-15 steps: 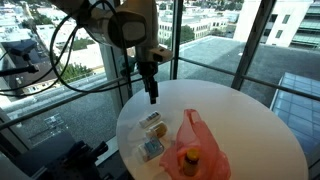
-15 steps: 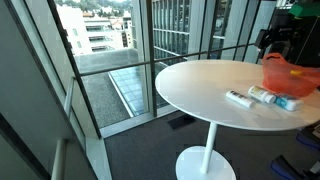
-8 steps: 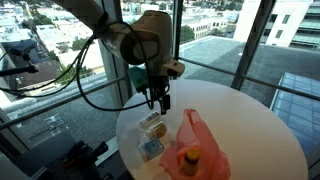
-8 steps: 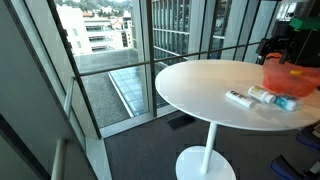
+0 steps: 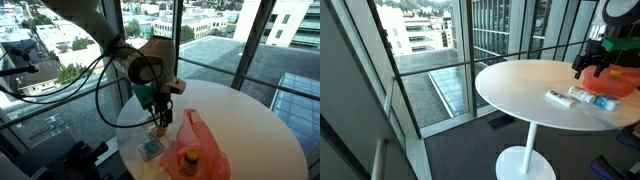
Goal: Put the white bottle into the carrier bag
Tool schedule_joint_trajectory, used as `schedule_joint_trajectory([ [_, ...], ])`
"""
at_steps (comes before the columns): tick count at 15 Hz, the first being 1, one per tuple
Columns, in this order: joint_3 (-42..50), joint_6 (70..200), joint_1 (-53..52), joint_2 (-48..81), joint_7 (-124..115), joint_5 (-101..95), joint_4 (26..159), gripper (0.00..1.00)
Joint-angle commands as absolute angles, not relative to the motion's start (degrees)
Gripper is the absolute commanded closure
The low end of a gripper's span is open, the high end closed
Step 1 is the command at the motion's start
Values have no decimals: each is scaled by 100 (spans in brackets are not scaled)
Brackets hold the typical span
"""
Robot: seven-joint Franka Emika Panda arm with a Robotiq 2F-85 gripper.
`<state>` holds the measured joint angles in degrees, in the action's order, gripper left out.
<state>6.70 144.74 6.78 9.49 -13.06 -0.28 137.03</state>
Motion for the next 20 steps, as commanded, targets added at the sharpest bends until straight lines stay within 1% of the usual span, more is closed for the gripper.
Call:
schedule_joint_trajectory([
  [1,723,14656,675,1320,-1131,20,13577,0],
  [14,795,14981,582,2041,-1240,-55,13413,0],
  [15,809,14988,566,2075,-1260,-71,13398,4],
  [16,822,14991,550,2098,-1280,-85,13383,26],
  [18,862,14979,501,2100,-1336,-113,13363,33],
  [19,882,14969,476,2092,-1359,-121,13357,40],
  [20,896,14952,447,2056,-1384,-122,13360,50],
])
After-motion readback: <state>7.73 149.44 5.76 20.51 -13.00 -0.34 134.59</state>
